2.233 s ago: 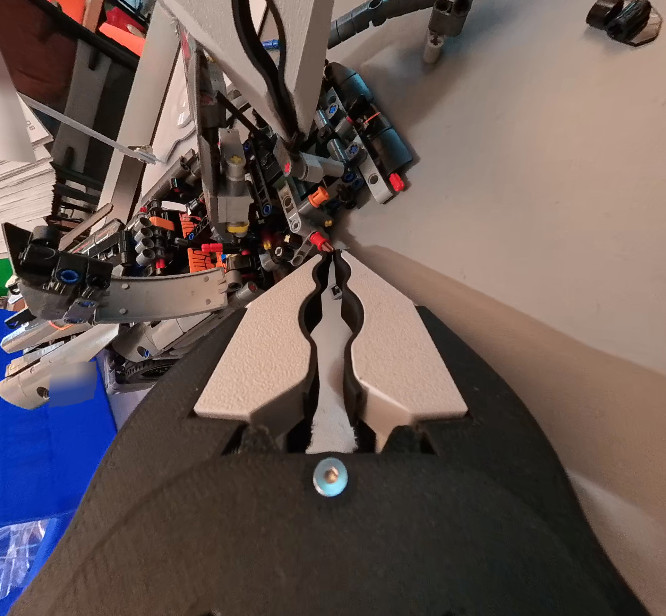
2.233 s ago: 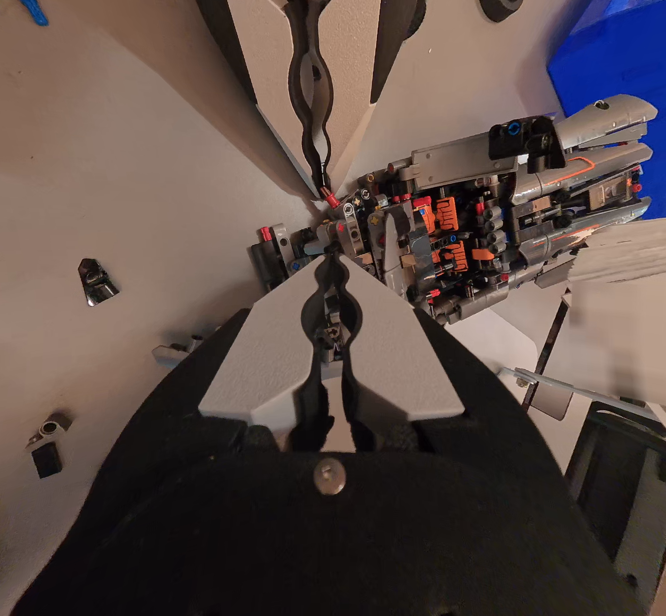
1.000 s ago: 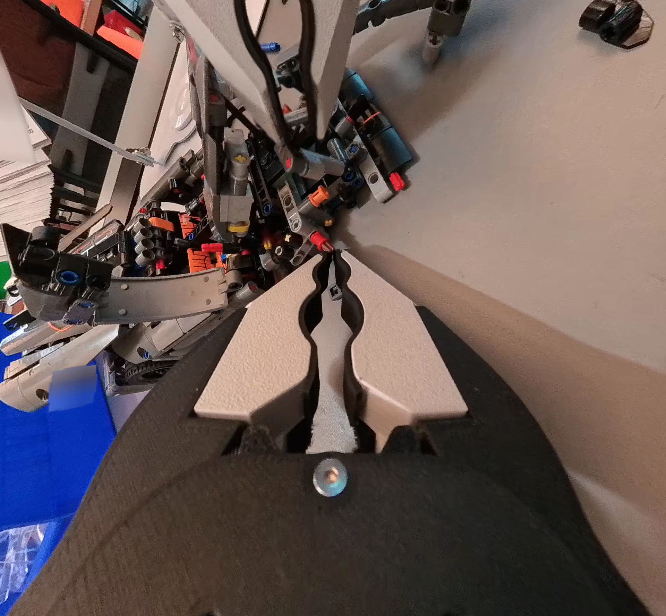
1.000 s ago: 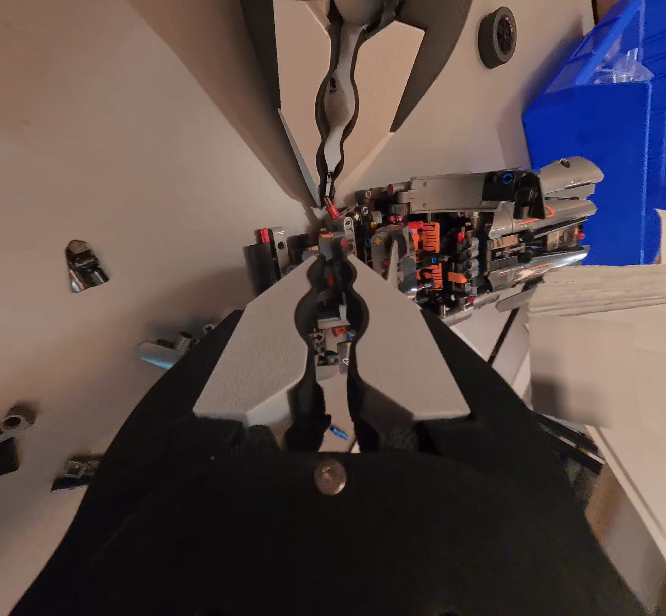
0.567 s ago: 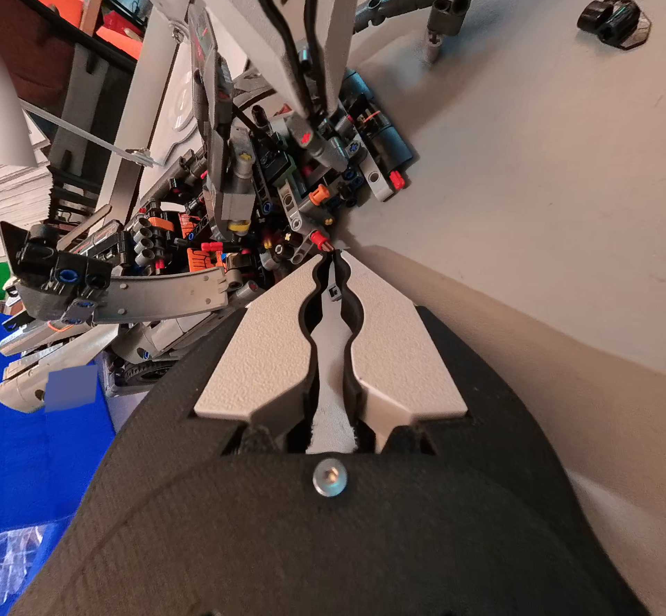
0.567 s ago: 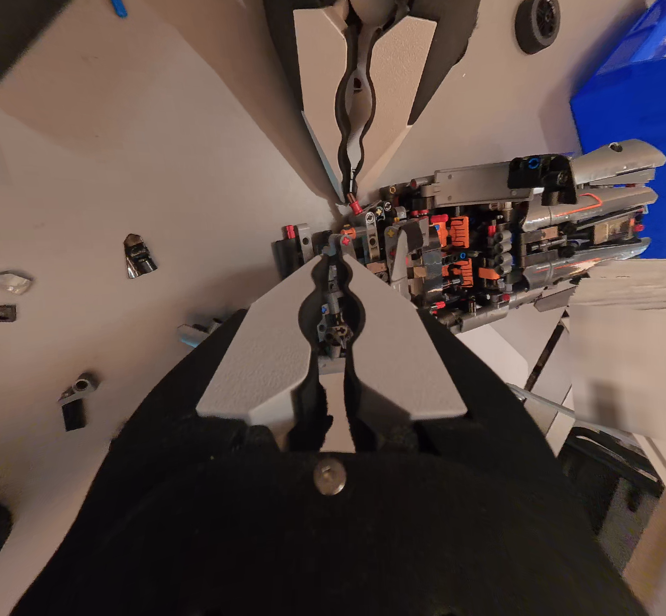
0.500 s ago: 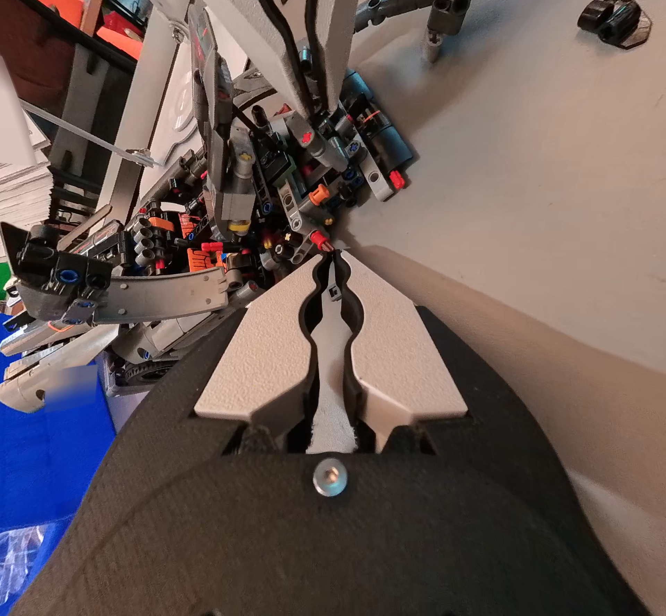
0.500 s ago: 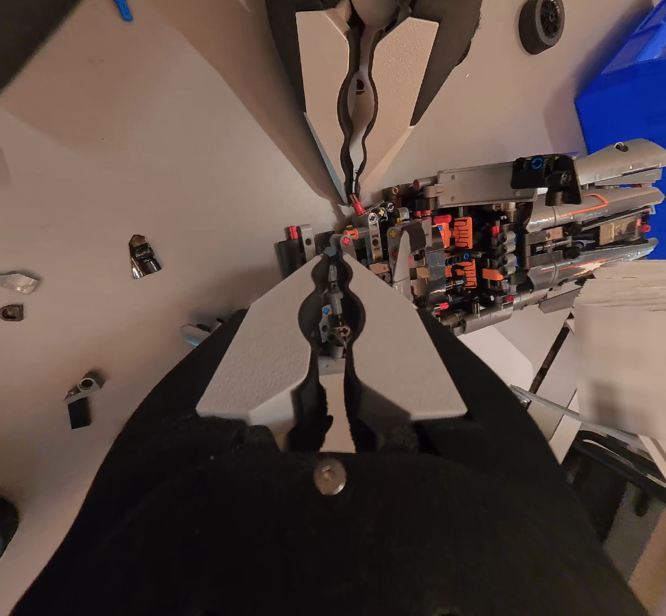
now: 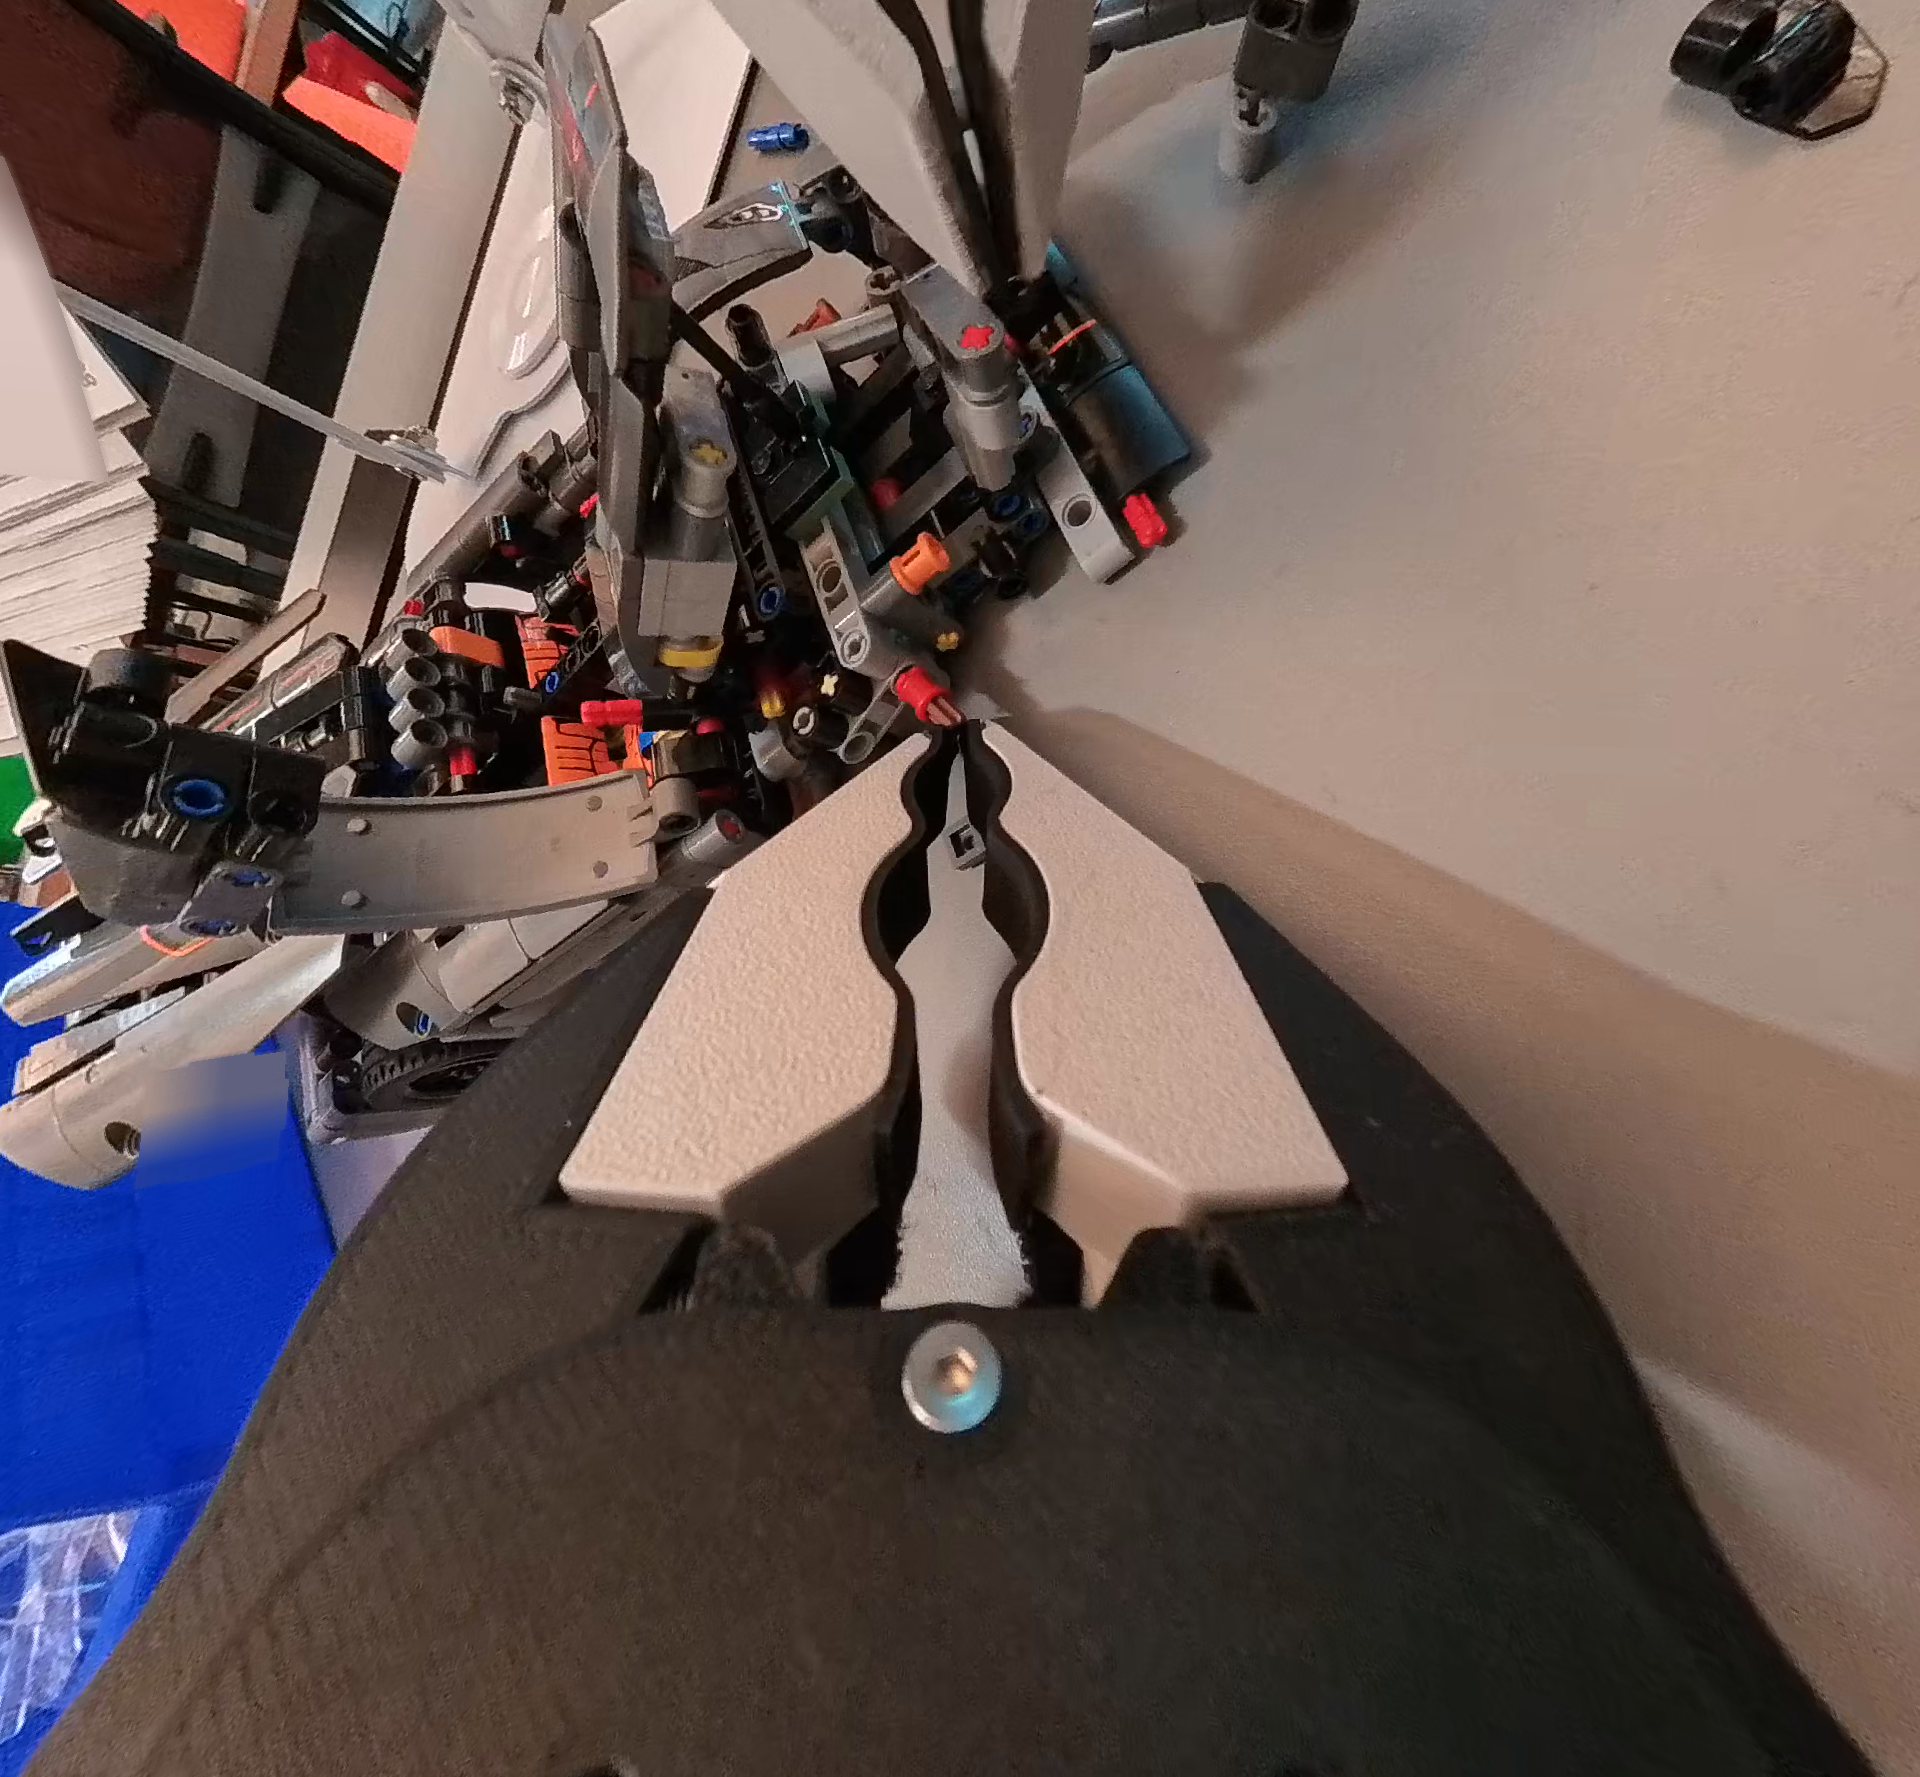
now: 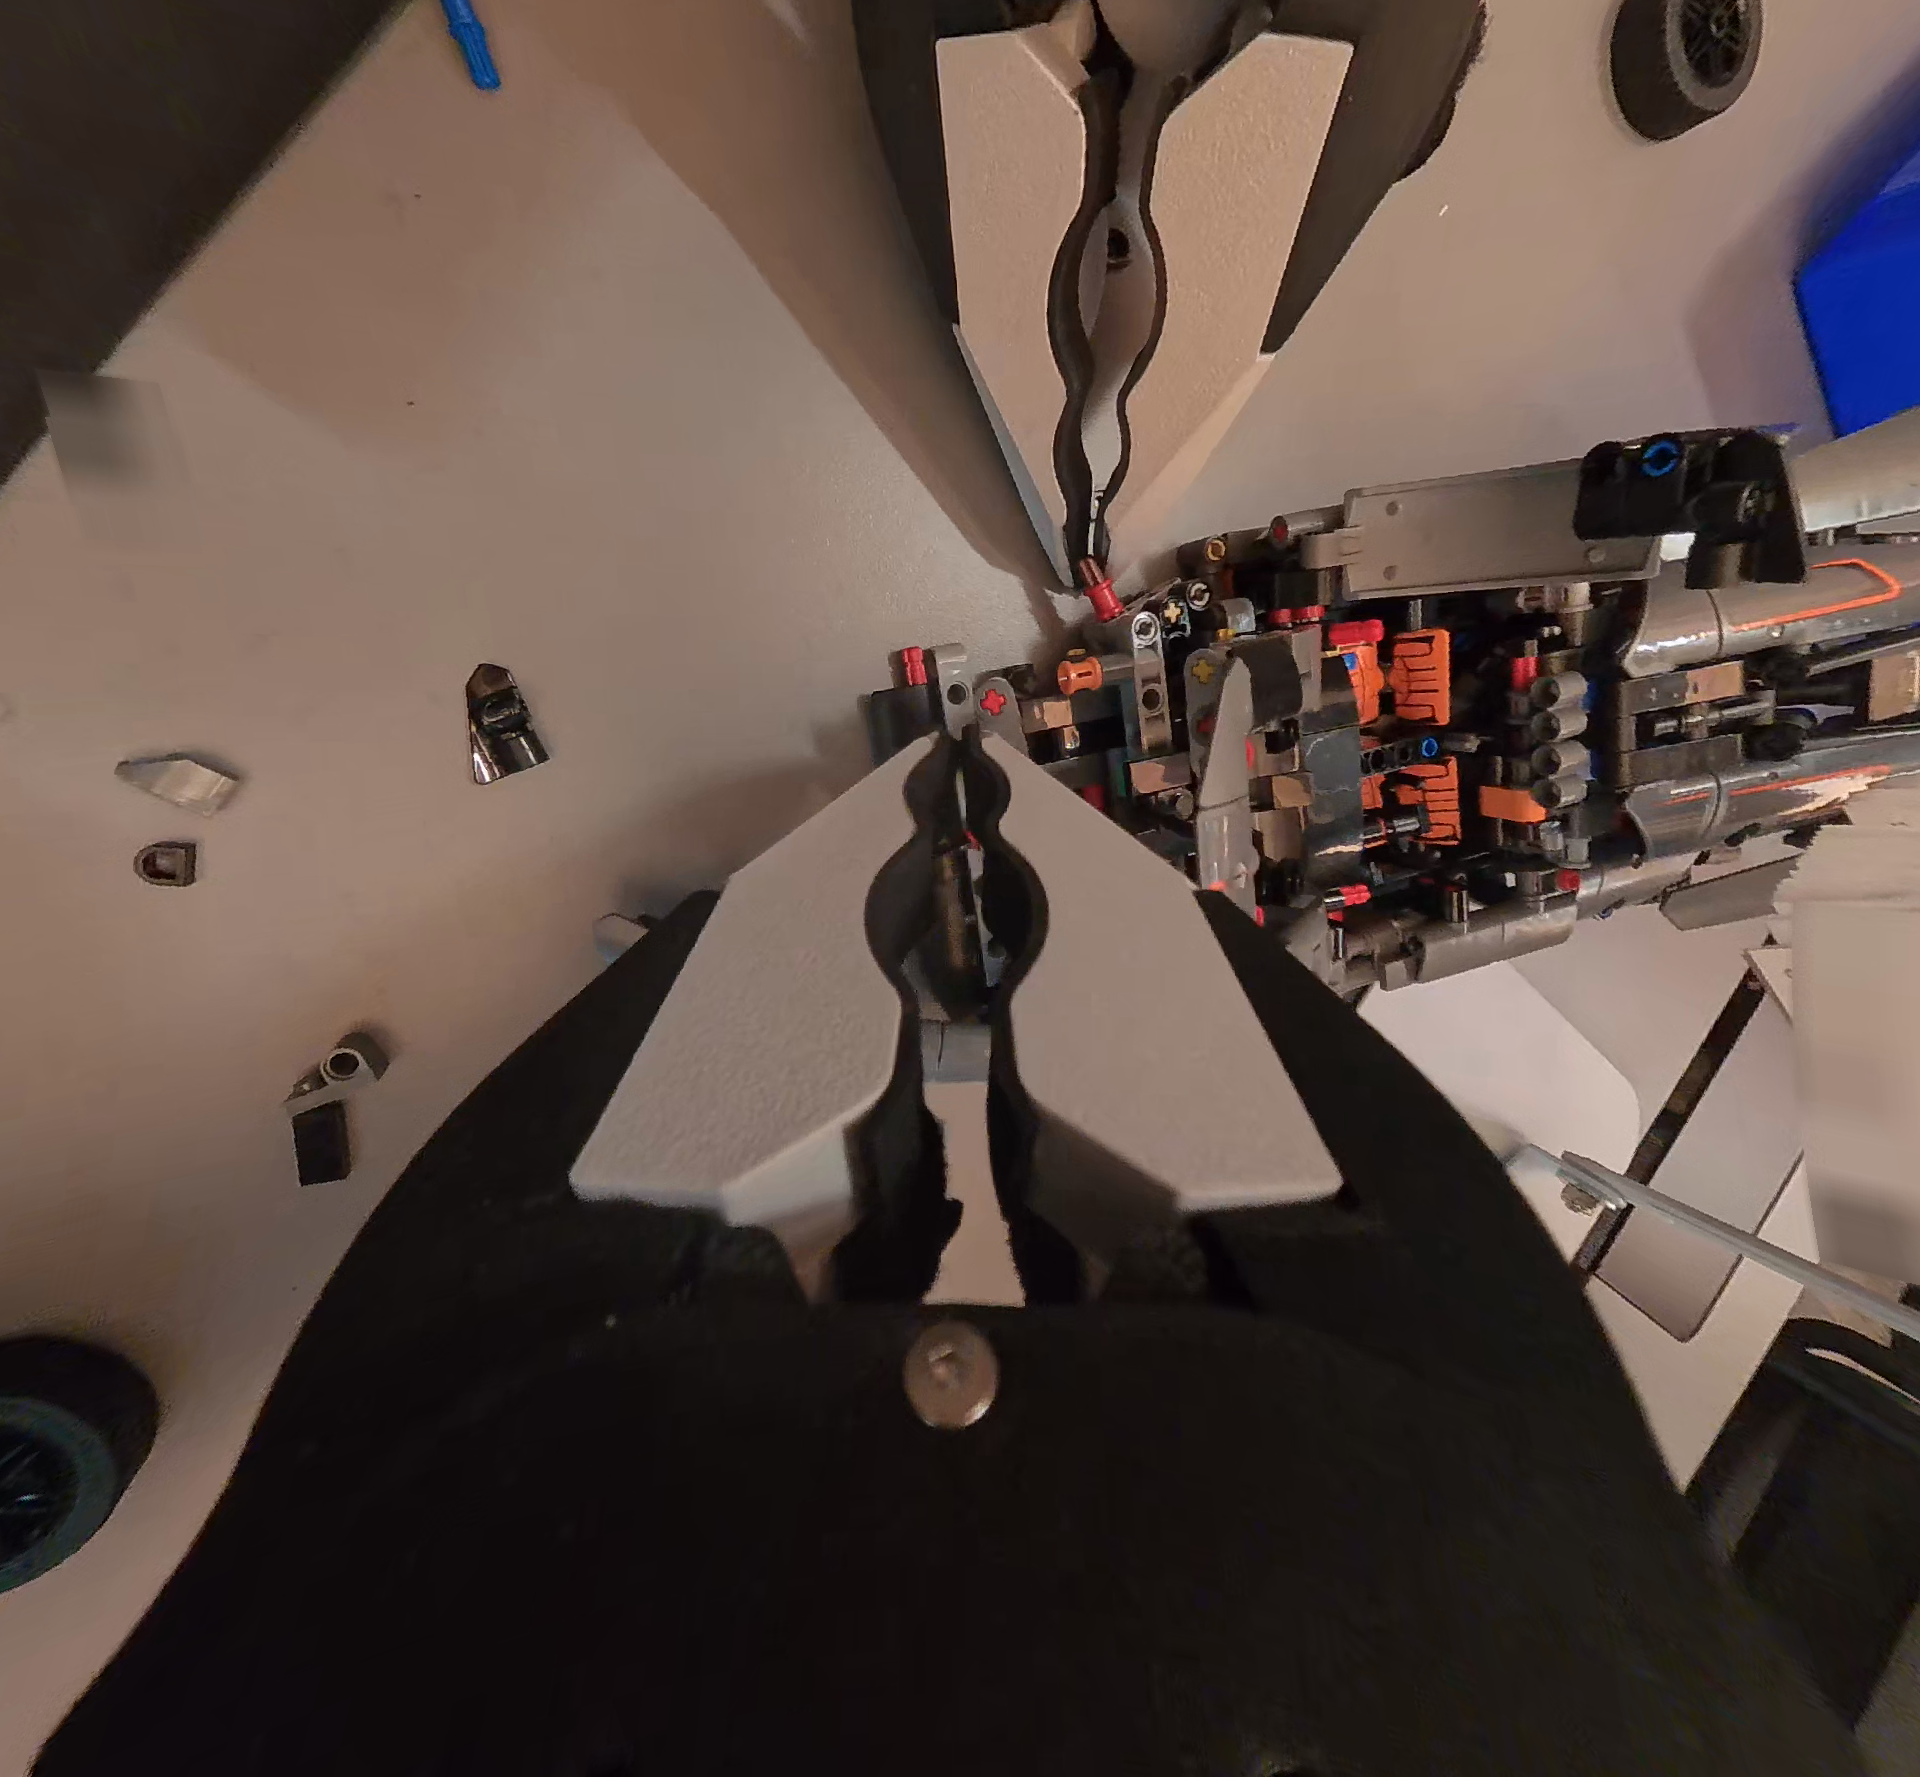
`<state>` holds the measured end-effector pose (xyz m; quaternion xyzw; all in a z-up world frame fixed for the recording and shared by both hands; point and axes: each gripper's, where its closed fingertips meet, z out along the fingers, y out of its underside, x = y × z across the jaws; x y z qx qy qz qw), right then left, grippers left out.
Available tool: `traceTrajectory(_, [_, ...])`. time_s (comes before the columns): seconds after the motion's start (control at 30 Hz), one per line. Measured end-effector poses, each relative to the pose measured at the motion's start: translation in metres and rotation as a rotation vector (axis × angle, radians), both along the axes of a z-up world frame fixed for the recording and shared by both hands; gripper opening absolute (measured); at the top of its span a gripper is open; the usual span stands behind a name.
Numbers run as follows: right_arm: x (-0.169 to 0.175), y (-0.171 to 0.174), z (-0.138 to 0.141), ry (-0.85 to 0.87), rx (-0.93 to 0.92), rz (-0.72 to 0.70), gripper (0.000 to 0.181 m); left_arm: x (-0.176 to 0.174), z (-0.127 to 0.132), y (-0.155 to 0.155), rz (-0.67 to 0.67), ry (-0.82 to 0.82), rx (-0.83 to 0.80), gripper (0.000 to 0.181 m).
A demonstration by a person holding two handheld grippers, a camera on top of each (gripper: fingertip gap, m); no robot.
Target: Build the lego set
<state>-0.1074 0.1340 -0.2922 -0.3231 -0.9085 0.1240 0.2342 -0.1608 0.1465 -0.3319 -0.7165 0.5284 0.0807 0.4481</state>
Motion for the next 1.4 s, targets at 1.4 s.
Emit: traceTrajectory(1.4, [-0.007,0.007,0.002,0.036,-0.009,-0.055,0.004,-0.003,0.002,-0.001,-0.015,-0.024,-0.027,0.0])
